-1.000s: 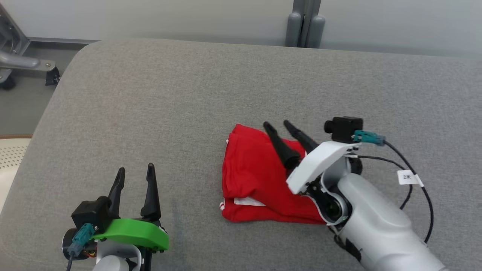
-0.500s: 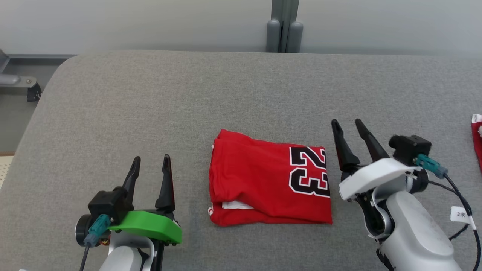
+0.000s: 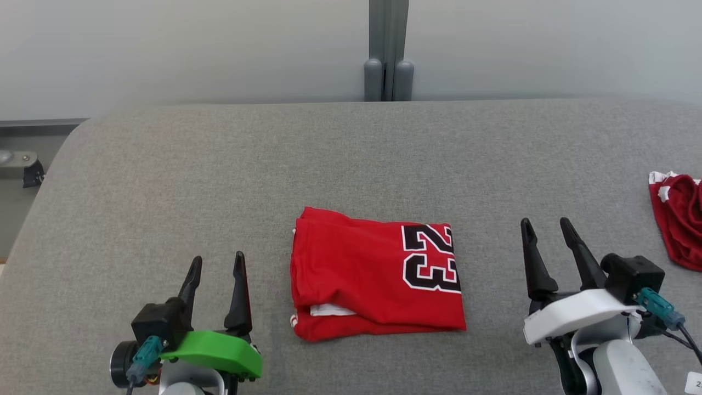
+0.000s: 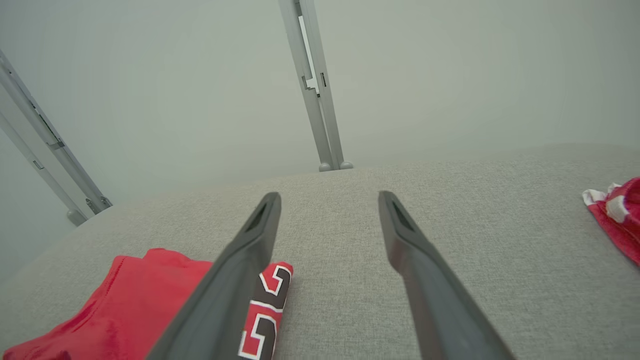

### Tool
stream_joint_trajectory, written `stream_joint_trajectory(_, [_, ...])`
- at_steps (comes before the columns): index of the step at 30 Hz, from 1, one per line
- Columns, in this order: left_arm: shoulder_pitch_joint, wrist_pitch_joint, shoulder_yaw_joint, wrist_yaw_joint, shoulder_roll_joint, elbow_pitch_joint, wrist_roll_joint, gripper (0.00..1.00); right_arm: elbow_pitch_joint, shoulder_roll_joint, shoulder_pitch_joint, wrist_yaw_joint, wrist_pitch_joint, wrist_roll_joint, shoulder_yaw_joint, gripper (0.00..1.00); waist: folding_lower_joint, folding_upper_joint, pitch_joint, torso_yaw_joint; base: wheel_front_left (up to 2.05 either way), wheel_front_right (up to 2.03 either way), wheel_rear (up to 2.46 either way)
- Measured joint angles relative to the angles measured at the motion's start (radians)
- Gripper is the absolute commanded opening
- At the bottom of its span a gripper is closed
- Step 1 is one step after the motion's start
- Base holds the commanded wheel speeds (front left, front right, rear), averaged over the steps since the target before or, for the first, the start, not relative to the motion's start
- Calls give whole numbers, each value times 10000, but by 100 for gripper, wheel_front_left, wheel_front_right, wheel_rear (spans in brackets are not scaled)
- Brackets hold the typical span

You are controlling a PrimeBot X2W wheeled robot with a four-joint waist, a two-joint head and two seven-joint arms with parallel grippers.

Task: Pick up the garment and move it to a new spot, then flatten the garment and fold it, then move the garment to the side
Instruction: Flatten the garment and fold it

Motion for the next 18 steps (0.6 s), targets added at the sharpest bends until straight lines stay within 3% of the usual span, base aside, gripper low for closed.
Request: stream_joint_trajectory(18, [419,-15,790,-408,-339,6,878,100,-581,71,866,2,155,69,-291,100,0,0,-224,-106,0,0,0])
